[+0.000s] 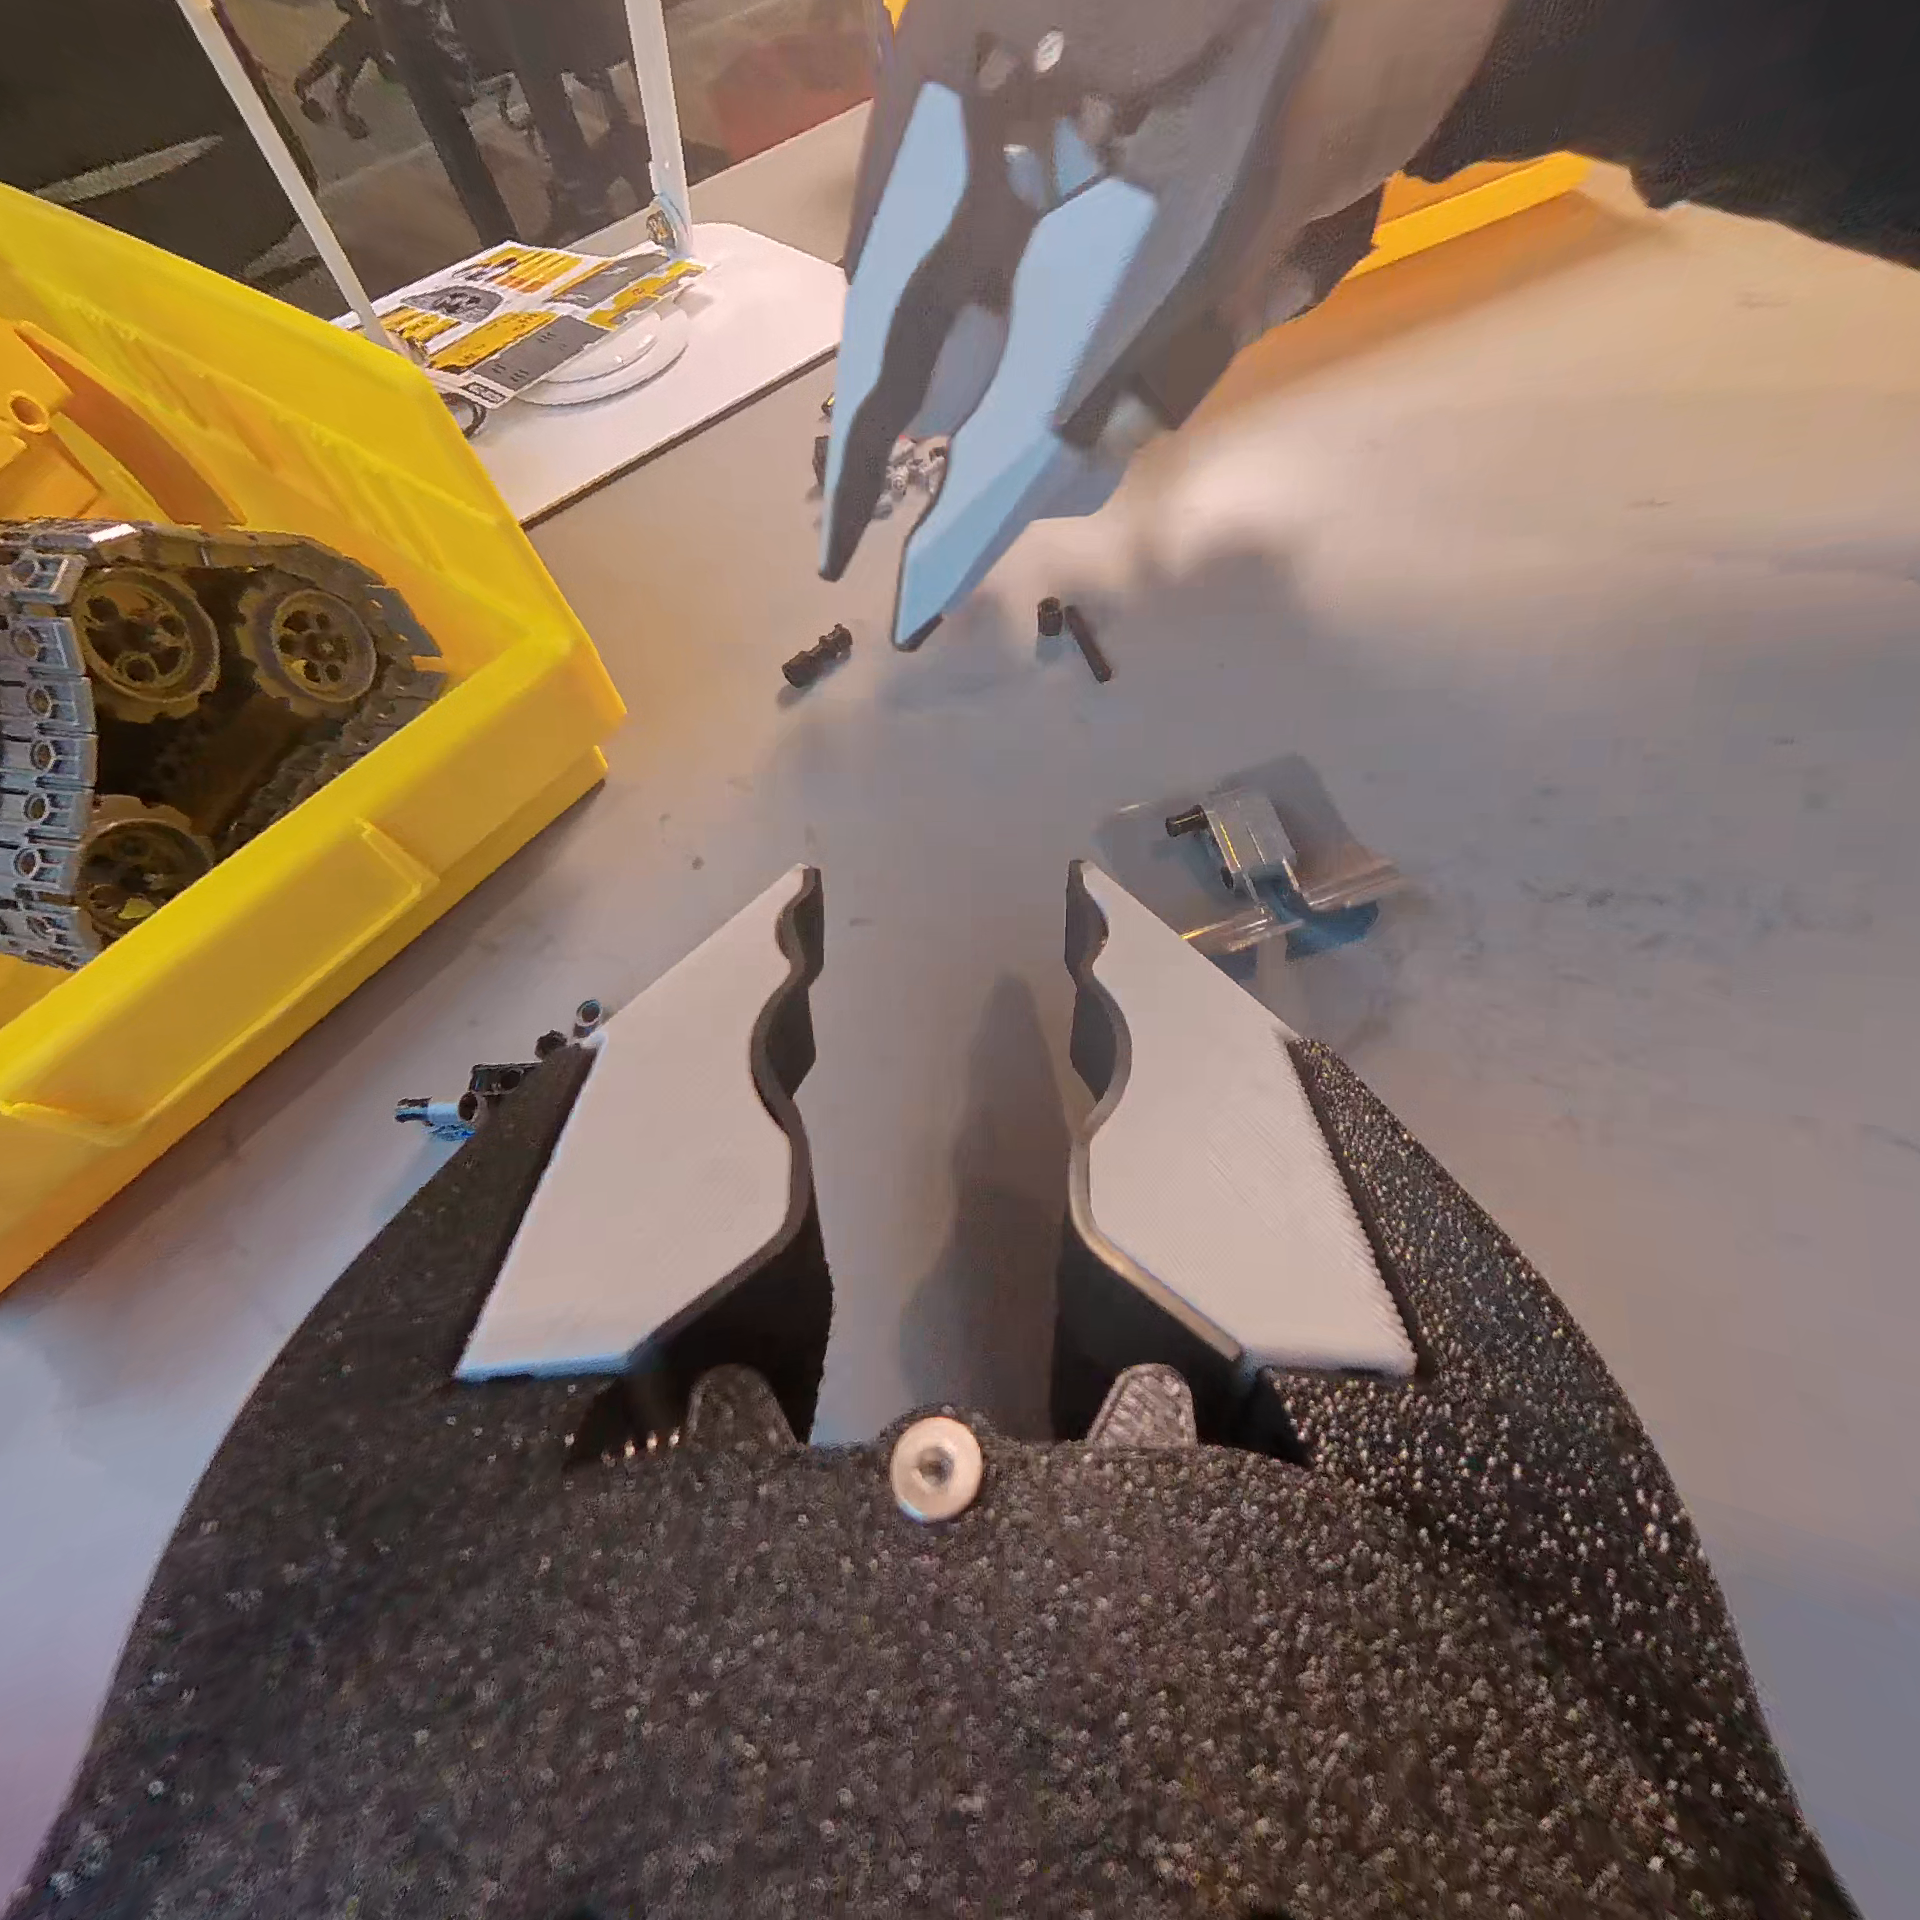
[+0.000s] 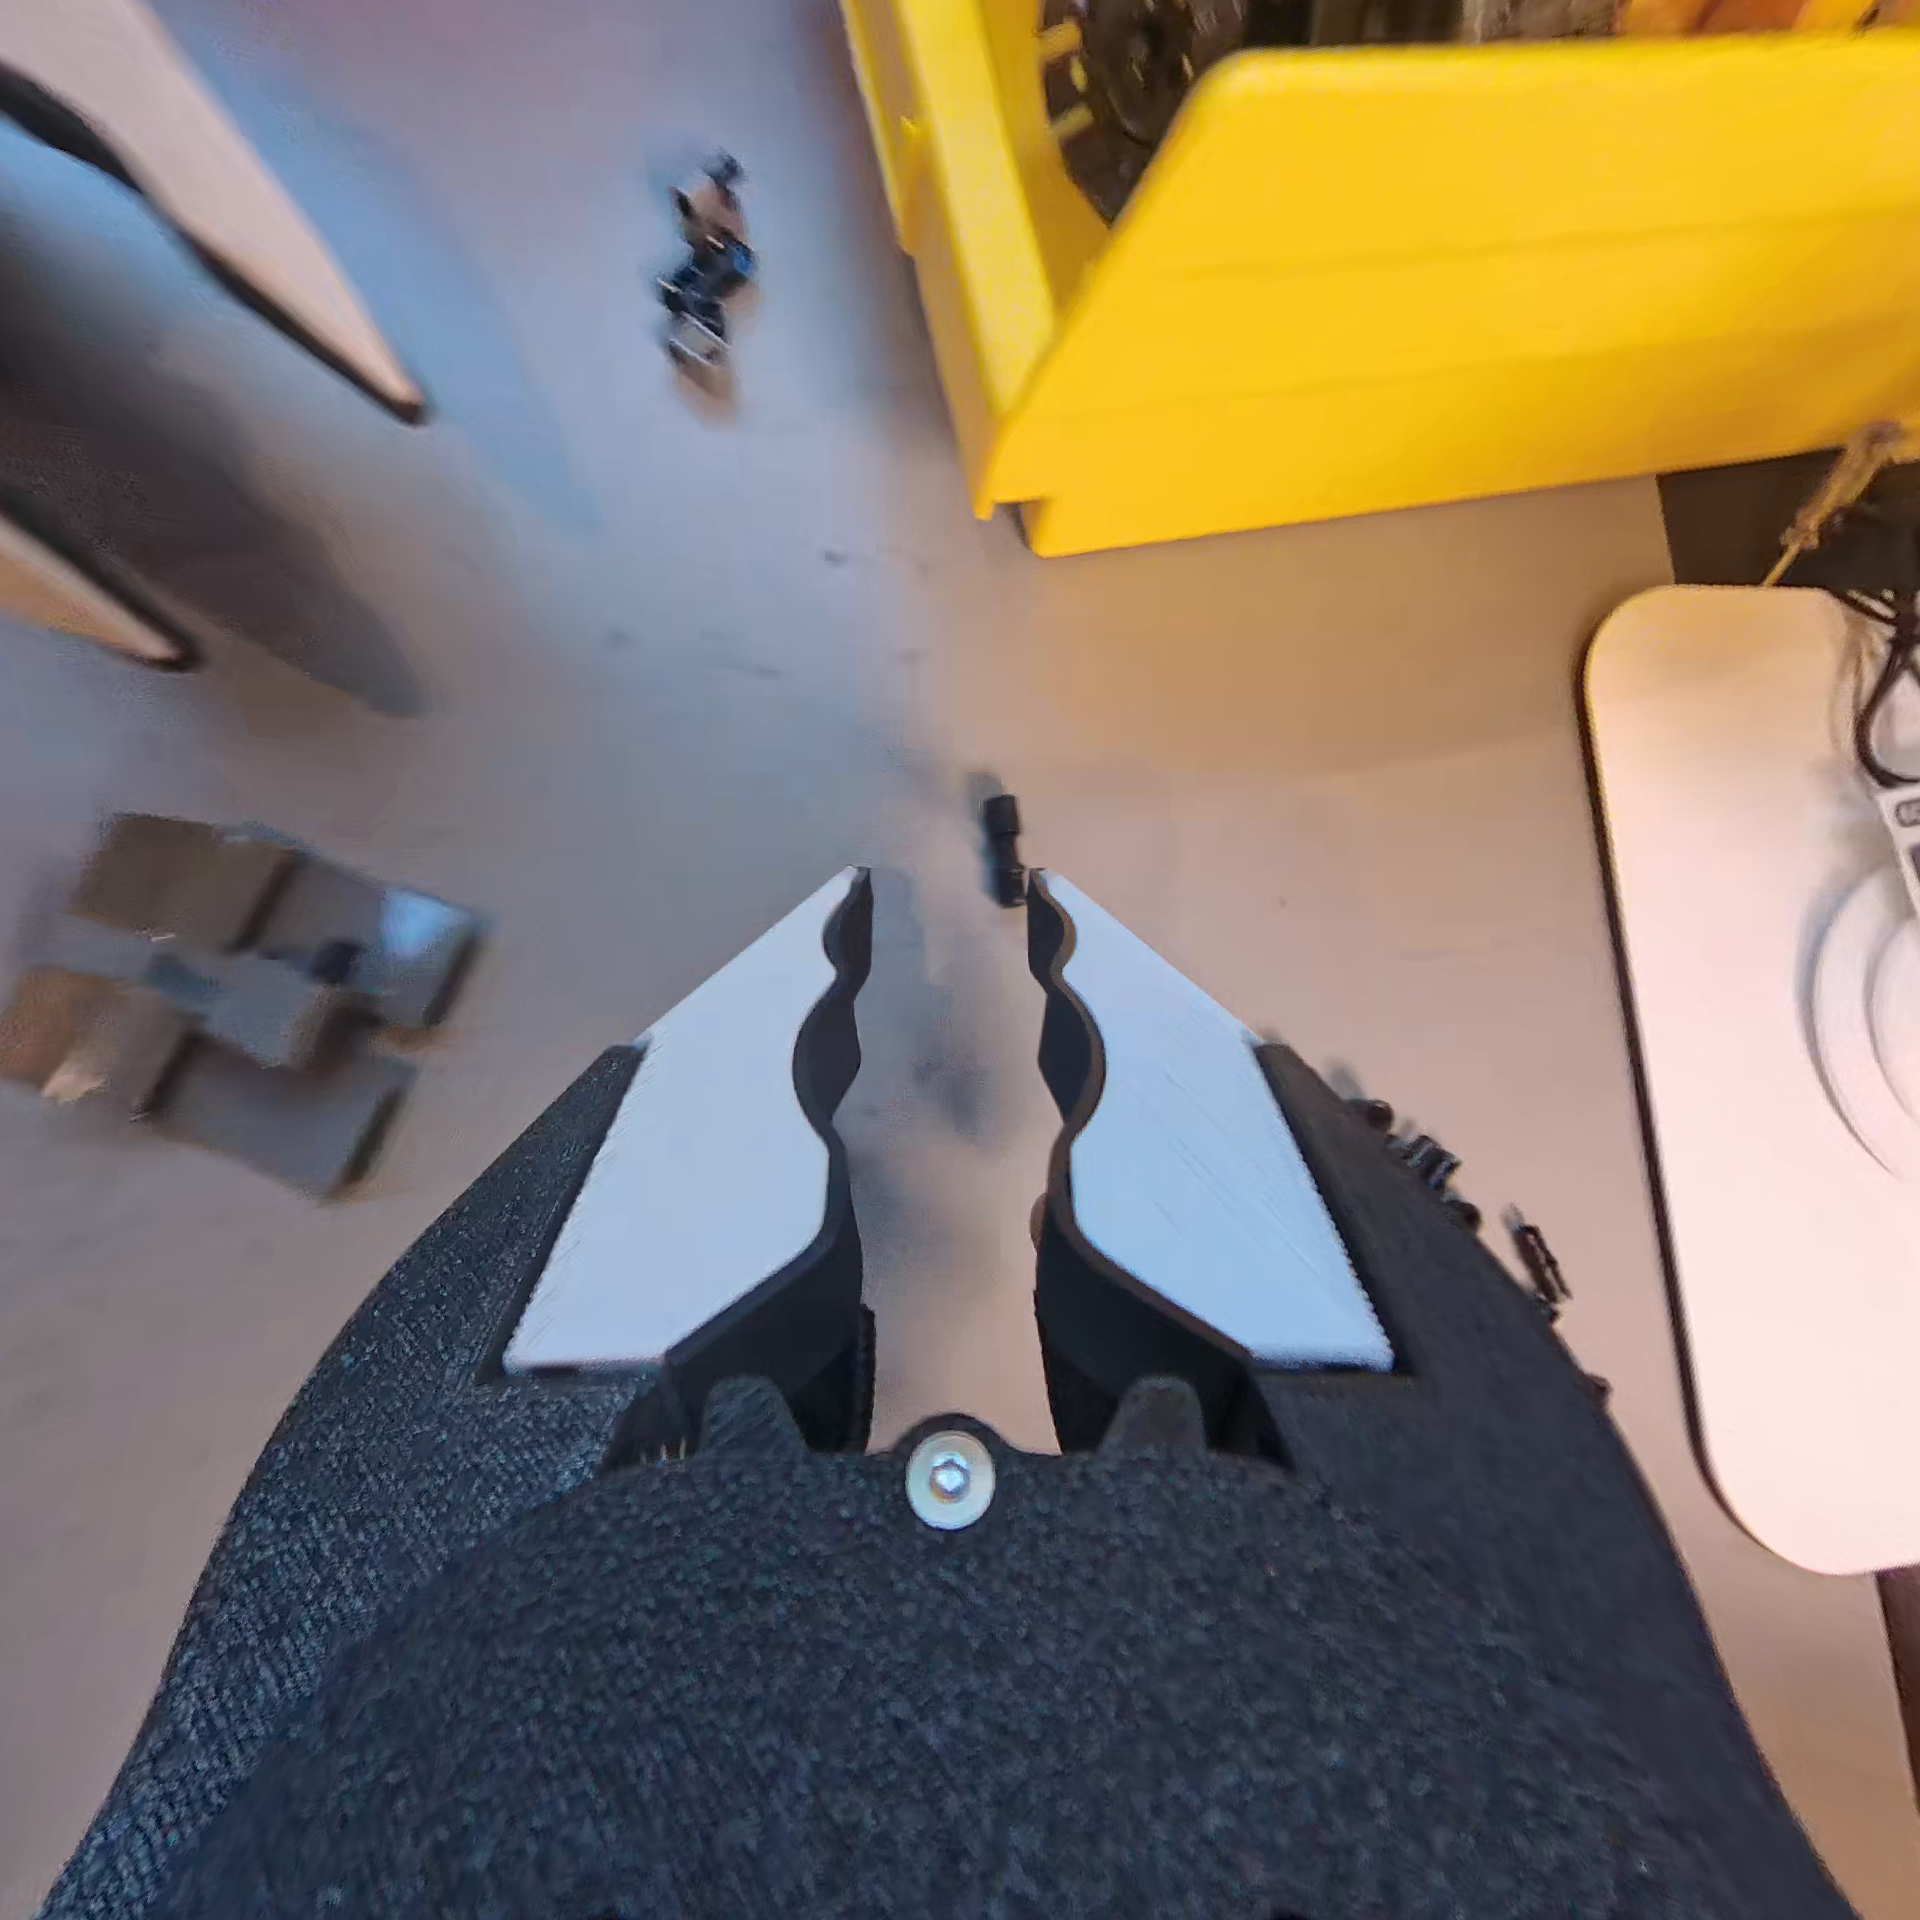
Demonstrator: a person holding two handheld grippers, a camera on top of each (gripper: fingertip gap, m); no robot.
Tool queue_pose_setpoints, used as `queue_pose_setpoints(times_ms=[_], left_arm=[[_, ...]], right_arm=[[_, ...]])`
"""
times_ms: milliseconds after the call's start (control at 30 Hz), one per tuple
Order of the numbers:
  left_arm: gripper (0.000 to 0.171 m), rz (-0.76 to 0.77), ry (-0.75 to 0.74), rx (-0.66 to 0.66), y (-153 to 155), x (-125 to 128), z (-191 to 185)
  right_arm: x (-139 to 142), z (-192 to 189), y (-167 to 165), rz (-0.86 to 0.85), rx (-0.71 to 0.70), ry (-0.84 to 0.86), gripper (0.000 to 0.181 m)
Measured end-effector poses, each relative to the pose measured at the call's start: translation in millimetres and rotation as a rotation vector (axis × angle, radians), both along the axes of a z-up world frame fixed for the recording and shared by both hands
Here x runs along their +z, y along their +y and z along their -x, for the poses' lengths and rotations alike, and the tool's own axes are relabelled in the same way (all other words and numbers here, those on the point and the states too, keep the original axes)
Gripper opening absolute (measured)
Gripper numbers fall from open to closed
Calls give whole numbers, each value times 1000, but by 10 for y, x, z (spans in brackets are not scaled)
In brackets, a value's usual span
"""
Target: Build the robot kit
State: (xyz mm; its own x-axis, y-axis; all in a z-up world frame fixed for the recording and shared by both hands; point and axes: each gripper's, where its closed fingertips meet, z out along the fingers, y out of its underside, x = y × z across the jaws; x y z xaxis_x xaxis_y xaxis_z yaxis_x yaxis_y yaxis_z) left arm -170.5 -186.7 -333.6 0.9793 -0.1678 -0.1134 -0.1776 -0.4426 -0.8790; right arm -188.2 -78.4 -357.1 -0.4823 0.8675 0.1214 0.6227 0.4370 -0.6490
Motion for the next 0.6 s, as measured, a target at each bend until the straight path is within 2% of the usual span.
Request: queue_pose_setpoints(times_ms=[100, 200, 333, 467, 600], left_arm=[[46, 3, 10, -6, -3, -9, -14], [46, 4, 8, -12, -4, -10, -24], [45, 3, 9, -38, -5, -5, -86], [44, -43, 31, -105, -13, 82, -260], [40, -107, 8, -267, -23, 204, -628]], right_arm=[[-168, 97, 103, -33, -26, -53, 26], [-173, 116, 87, -14, -26, -53, 7], [-114, -38, -26, -22, -2, -15, 7], [195, -472, -341, 10, 3, 105, 7], [369, -1075, -646, 25, -43, 170, 7]])
